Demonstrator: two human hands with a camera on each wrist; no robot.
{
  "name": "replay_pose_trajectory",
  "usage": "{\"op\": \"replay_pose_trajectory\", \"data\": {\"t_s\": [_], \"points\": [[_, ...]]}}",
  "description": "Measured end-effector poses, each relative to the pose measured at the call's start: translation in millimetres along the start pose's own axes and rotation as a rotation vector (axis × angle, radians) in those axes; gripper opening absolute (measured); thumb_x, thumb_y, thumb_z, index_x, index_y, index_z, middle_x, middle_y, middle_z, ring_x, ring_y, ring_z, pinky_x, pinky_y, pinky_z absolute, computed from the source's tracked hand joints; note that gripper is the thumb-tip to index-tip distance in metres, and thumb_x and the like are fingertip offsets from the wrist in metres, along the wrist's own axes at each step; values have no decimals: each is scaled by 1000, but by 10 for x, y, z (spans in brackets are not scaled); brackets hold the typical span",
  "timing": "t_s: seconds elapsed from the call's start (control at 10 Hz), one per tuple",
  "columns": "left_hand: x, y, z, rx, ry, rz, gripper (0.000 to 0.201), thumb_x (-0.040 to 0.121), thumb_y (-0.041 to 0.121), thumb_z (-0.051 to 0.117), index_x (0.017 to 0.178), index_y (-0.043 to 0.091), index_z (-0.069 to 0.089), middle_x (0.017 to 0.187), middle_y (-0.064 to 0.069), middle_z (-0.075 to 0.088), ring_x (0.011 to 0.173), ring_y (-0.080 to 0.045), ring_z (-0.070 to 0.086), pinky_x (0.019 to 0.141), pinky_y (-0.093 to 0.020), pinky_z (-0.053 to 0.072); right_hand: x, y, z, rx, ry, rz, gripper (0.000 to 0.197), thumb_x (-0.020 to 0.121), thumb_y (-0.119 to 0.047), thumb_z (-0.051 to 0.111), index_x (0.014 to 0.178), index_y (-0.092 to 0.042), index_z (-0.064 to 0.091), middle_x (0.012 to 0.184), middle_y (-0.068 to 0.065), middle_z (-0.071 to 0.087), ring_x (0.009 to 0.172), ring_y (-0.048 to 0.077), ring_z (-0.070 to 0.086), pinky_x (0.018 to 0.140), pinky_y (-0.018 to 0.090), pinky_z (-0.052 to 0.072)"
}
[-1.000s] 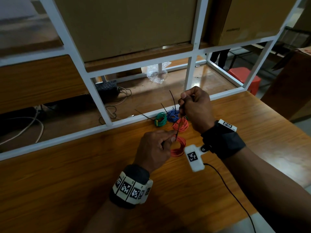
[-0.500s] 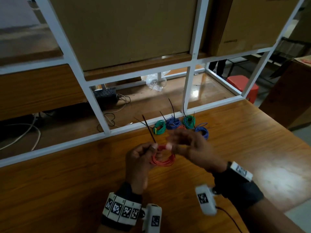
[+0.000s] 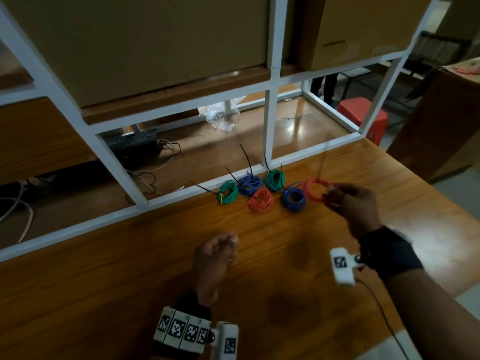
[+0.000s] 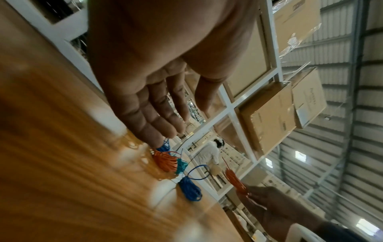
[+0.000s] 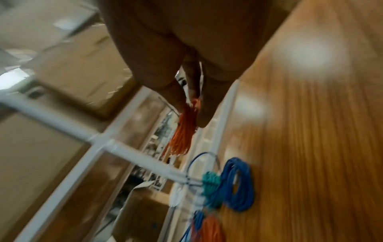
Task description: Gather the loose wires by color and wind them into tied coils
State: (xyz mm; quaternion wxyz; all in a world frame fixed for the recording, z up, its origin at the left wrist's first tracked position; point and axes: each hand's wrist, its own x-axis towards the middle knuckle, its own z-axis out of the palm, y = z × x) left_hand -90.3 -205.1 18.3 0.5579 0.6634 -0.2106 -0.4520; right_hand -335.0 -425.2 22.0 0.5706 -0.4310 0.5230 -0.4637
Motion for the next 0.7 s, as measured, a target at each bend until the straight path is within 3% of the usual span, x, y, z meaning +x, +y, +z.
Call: {"op": "replay_pose_trajectory", "data": {"t_s": [0.1, 0.2, 0.3, 0.4, 0.5, 0.6, 0.7], "points": [[15, -192, 39, 32, 44, -49, 18, 92, 27, 69, 109, 22, 72, 99, -9, 75, 85, -18, 68, 69, -29, 56, 544, 156, -193, -53, 97, 133, 7, 96, -3, 69, 98, 4, 67, 103, 28, 70, 88, 32, 74, 72, 35, 64], [-50, -331, 137, 52, 110, -103, 17, 91, 28, 70, 106, 20, 73, 96, -9, 75, 81, -17, 68, 69, -28, 56, 936, 397, -183, -195, 14, 190, 20, 93, -15, 75, 105, 1, 74, 110, 26, 74, 89, 31, 73, 69, 36, 64], [-189, -418, 234, 94, 153, -170, 14, 95, 24, 67, 106, 18, 72, 100, -4, 74, 83, -14, 66, 72, -26, 55, 1140, 581, -33, -393, -123, 199, 43, 73, -49, 92, 97, -14, 82, 94, 10, 80, 80, 26, 77, 70, 39, 64], [-351, -541, 244, 155, 212, -212, 10, 94, 25, 68, 102, 24, 74, 99, 0, 76, 85, -14, 68, 76, -30, 57, 1195, 683, 18, -565, -131, 47, 58, 74, -65, 82, 99, -13, 80, 88, 12, 78, 81, 31, 75, 73, 43, 62], [-483, -632, 210, 197, 269, -228, 8, 92, 27, 70, 99, 29, 74, 94, 5, 75, 85, -13, 69, 77, -32, 57, 1170, 731, 6, -707, -166, -50, 75, 77, -81, 65, 104, -12, 79, 95, 14, 78, 87, 33, 74, 80, 45, 61], [-582, -760, 247, 227, 253, -227, 9, 92, 28, 70, 100, 31, 74, 98, 8, 75, 90, -14, 69, 78, -32, 58, 914, 740, -85, -710, -177, -105, 62, 93, -60, 62, 115, -3, 74, 102, 20, 76, 95, 36, 72, 86, 48, 59], [-659, -863, 299, 300, 237, -201, 9, 91, 31, 70, 100, 34, 74, 100, 10, 75, 96, -17, 69, 82, -36, 58, 503, 813, -271, -750, -281, -90, 39, 100, -45, 63, 109, -8, 75, 97, 15, 76, 88, 33, 72, 77, 41, 59]]}}
